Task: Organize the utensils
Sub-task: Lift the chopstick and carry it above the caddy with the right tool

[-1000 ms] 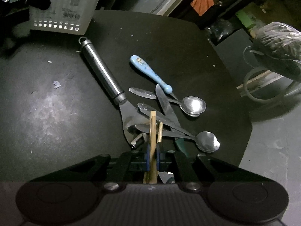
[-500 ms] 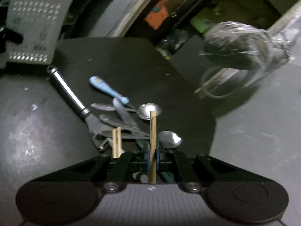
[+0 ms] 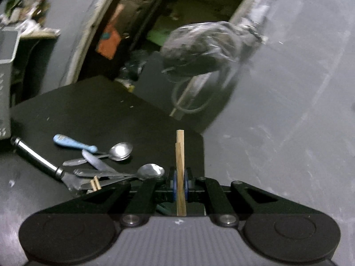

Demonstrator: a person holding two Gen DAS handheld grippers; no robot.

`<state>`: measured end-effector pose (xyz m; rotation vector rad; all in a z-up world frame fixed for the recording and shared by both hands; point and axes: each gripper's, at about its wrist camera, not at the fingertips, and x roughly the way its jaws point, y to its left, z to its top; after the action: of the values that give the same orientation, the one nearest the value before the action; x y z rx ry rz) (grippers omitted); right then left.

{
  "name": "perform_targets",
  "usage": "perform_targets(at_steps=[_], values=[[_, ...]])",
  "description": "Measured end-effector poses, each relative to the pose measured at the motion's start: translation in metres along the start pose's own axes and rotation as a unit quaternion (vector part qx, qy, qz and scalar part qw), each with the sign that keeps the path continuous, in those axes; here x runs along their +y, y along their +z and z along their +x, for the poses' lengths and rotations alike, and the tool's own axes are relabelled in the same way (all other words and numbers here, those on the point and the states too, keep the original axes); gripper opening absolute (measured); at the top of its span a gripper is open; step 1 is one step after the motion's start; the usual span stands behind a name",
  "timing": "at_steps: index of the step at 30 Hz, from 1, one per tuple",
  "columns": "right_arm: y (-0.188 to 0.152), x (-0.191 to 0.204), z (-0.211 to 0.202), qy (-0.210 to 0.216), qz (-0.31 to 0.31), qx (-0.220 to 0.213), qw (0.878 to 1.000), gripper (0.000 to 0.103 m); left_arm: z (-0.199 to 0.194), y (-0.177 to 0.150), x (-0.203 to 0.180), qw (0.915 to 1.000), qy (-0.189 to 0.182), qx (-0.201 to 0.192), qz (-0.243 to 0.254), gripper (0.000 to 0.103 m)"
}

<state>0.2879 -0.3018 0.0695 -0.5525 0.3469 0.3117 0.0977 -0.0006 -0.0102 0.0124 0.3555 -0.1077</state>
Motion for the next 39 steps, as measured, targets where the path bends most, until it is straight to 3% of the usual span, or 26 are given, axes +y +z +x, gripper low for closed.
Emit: perform_targets(at_steps=[8, 19, 30, 39], values=[[-0.007, -0.024, -0.019, -0.037, 0.082, -0.040, 0.995, 0.007, -0.001, 0.001, -0.005, 1.0000, 0.006, 0.000, 0.005, 0.075], [-0.026, -0.044, -0.053, -0.081, 0.186, -0.111, 0.973, 0.007, -0.001, 0.002, -0.007, 0.9999, 0.010, 0.000, 0.009, 0.075], [-0.045, -0.041, -0.083, -0.118, 0.236, -0.165, 0.950, 0.007, -0.001, 0.002, -0.007, 0.9999, 0.011, 0.001, 0.009, 0.075], [-0.057, -0.036, -0.097, -0.139, 0.256, -0.173, 0.941, 0.007, -0.001, 0.001, -0.006, 0.9999, 0.011, 0.001, 0.010, 0.075]])
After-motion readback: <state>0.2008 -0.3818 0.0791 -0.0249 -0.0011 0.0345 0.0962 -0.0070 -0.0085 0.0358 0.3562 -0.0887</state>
